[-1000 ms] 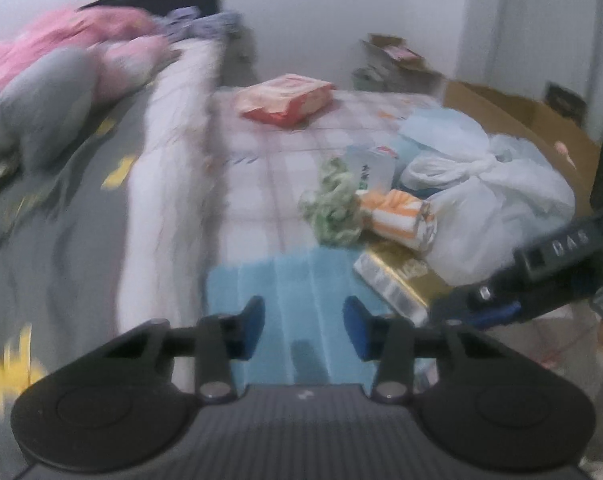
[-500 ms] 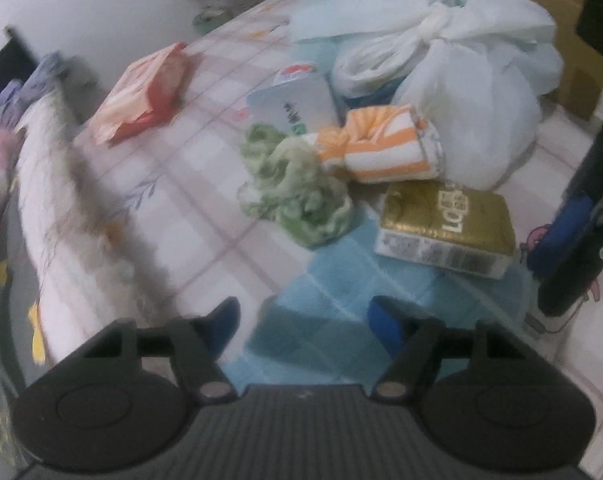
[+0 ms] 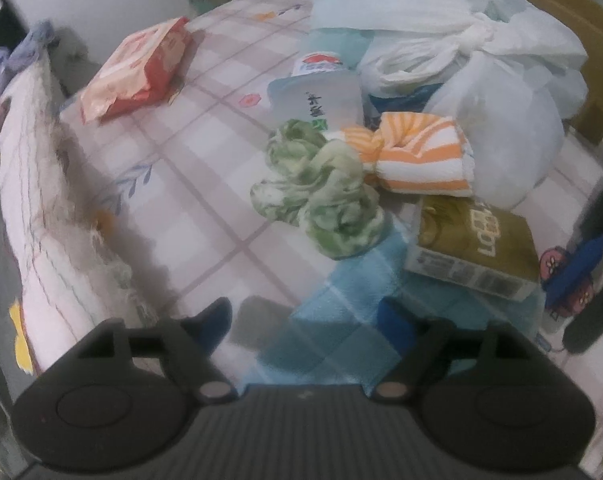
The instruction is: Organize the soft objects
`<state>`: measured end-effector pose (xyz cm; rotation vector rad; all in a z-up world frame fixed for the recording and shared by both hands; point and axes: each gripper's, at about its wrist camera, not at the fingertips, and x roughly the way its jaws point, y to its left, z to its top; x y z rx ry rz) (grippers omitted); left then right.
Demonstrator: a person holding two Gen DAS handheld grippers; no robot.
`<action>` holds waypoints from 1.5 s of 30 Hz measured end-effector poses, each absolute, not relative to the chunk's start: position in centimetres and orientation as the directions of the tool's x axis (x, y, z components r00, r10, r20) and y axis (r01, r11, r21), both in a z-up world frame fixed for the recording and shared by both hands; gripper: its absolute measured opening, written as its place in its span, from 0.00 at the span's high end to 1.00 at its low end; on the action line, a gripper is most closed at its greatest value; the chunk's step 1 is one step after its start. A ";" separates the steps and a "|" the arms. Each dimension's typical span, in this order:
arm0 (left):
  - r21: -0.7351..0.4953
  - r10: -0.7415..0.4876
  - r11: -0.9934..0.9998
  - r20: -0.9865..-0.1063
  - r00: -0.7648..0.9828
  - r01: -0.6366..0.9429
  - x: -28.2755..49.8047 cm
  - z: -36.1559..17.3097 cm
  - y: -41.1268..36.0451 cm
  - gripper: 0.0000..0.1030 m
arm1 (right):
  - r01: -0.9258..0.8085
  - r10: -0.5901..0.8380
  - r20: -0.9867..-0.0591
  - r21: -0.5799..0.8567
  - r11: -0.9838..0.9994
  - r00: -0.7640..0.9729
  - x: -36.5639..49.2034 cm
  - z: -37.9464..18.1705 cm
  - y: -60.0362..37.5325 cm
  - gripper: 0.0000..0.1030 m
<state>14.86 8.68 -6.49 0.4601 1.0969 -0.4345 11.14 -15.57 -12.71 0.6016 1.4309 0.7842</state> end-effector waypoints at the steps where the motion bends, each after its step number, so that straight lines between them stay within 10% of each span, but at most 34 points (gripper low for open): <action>1: 0.105 -0.116 0.844 -0.922 0.370 0.526 15.1 -6.4 8.9 0.29 | -0.110 0.778 -0.627 0.776 0.621 -0.027 11.1 -12.7 -15.7 0.49; 9: 0.018 -0.091 0.930 -0.957 0.276 0.368 15.4 -5.6 8.7 0.66 | -0.073 0.807 -0.591 0.804 0.590 0.012 10.6 -12.7 -17.3 0.49; 28: -0.284 -0.288 0.957 -0.921 0.263 0.055 5.4 -4.6 8.9 0.62 | -0.024 0.819 -0.541 0.832 0.555 0.192 13.0 -12.7 -21.3 0.49; 37: -0.211 -0.216 0.976 -0.884 0.415 0.060 3.0 -4.1 8.7 0.47 | -0.011 0.796 -0.572 0.811 0.585 0.197 9.1 -11.1 -25.5 0.48; 41: -0.203 -0.200 0.979 -0.896 0.397 0.035 3.6 -5.7 8.5 0.51 | 0.002 0.783 -0.597 0.795 0.606 0.172 6.5 -10.6 -26.5 0.48; 45: -0.201 -0.199 0.979 -0.878 0.434 0.044 2.9 -5.8 8.2 0.77 | 0.024 0.762 -0.631 0.772 0.635 0.145 5.2 -11.4 -25.5 0.48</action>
